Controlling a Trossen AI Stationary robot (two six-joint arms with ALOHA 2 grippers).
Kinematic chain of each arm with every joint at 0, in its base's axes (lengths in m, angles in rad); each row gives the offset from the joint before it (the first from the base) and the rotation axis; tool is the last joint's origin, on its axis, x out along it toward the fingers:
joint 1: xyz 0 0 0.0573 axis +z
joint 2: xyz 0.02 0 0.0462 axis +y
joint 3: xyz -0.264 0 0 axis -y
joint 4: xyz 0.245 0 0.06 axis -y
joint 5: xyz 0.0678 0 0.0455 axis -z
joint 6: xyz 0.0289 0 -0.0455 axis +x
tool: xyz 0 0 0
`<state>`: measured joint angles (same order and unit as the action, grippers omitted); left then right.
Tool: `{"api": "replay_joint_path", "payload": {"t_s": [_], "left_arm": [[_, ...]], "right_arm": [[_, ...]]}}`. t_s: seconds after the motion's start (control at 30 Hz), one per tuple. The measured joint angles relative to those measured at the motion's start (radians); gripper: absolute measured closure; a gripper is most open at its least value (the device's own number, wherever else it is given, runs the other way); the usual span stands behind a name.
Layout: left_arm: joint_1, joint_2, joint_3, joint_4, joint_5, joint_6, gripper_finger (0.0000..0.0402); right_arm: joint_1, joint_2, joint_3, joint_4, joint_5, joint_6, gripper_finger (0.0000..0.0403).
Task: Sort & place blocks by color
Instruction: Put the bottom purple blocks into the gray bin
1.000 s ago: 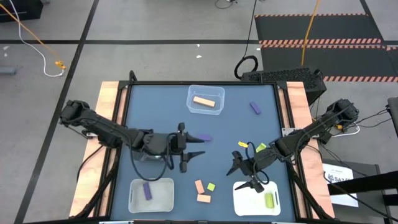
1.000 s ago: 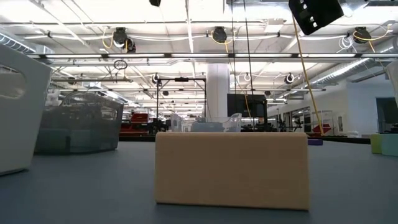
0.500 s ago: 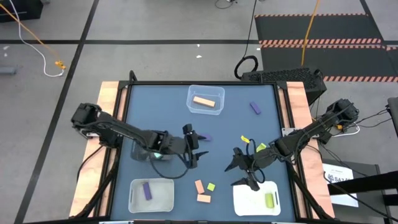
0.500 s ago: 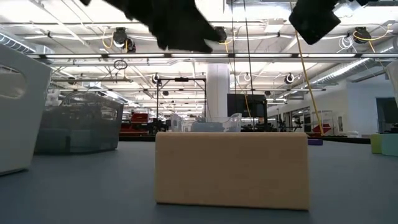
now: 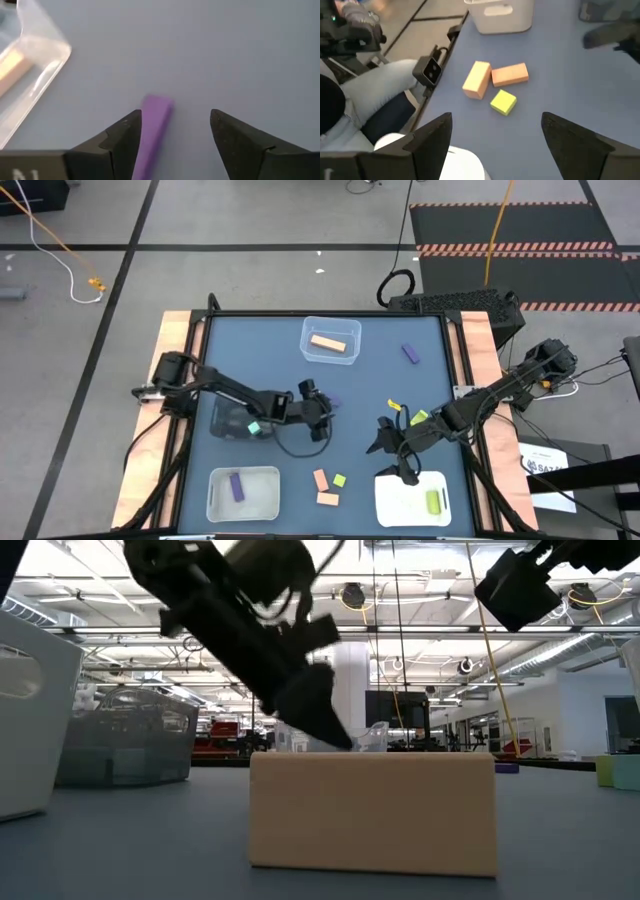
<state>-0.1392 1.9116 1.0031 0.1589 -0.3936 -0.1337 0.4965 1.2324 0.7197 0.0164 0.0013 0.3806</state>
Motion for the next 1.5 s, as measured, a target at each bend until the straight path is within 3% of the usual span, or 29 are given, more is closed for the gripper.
{"api": "replay_joint_path", "payload": {"t_s": [0.27,0.43,0.5,0.7,0.97,1.13,1.2,1.4,1.5], "left_arm": [[0.086,0.016,0.000,-0.005,0.013,-0.027,0.0181],[0.123,0.016,0.000,-0.016,0.192,-0.033,0.0193],[0.125,0.016,0.000,-0.030,0.207,-0.024,0.0198],[0.140,0.022,0.000,-0.102,0.210,0.038,0.0203],[0.152,0.034,0.003,-0.110,0.221,-0.034,0.0206],[0.127,0.036,0.003,-0.108,0.206,-0.045,0.0261],[0.111,0.036,0.003,-0.109,0.192,-0.080,0.0294],[0.075,0.030,-0.001,-0.041,0.182,-0.303,0.0295],[0.062,0.015,-0.002,0.093,0.136,-0.316,0.0295]], "right_arm": [[0.000,0.000,0.000,-0.007,0.002,-0.030,0.0106],[0.000,0.000,0.000,-0.007,0.002,-0.037,0.0106],[0.000,0.000,0.000,-0.007,0.002,-0.040,0.0106],[0.000,0.000,0.000,-0.007,0.002,-0.071,0.0106],[0.000,0.000,0.000,-0.007,0.002,-0.086,0.0106],[0.000,0.000,0.000,-0.007,0.002,-0.086,0.0106],[0.000,0.000,0.000,-0.007,0.002,-0.086,0.0106],[0.000,0.000,0.000,-0.009,0.002,-0.087,0.0106],[0.000,0.000,0.000,-0.007,0.002,-0.104,0.0106]]}}
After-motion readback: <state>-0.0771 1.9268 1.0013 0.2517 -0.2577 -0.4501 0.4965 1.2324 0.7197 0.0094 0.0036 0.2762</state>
